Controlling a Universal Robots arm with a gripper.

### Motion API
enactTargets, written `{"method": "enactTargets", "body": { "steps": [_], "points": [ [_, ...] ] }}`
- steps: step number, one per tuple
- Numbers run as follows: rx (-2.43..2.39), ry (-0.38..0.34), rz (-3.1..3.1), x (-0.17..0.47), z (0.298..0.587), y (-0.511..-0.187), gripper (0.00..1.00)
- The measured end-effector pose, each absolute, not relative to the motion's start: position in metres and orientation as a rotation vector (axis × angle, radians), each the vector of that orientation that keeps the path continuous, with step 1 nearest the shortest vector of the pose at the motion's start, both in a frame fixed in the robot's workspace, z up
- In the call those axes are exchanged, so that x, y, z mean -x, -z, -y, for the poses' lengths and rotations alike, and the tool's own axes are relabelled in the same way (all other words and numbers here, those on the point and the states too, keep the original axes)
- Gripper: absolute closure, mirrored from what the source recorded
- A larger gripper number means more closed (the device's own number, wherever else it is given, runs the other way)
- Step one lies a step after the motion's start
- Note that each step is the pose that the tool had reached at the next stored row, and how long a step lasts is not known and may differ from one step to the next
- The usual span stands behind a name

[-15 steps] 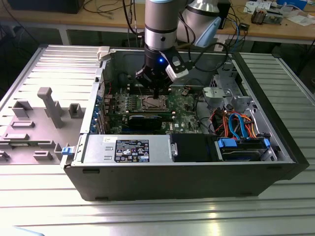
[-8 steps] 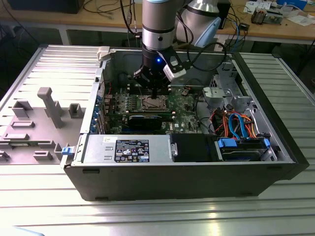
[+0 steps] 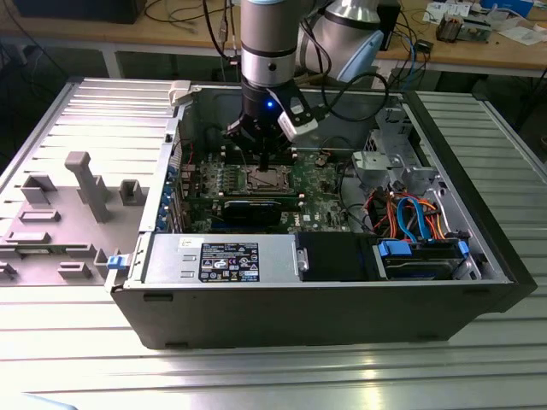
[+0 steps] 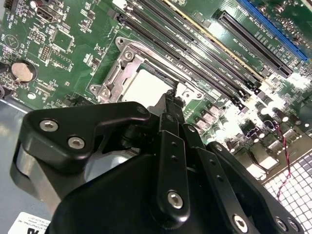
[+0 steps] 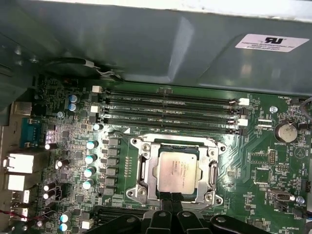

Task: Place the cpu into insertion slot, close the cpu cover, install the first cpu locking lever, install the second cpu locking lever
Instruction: 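Install the first cpu locking lever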

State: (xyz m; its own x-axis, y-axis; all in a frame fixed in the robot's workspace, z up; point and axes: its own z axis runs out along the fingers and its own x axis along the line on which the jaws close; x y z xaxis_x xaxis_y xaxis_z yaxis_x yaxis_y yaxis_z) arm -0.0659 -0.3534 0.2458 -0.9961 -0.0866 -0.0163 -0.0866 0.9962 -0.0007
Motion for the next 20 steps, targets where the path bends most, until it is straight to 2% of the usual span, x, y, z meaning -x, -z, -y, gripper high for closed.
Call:
{"method": "enactTargets", "body": {
  "steps": [20],
  "points": [
    [0.135, 0.000, -3.114, 0.082, 0.353, -0.248, 0.89]
  ]
}}
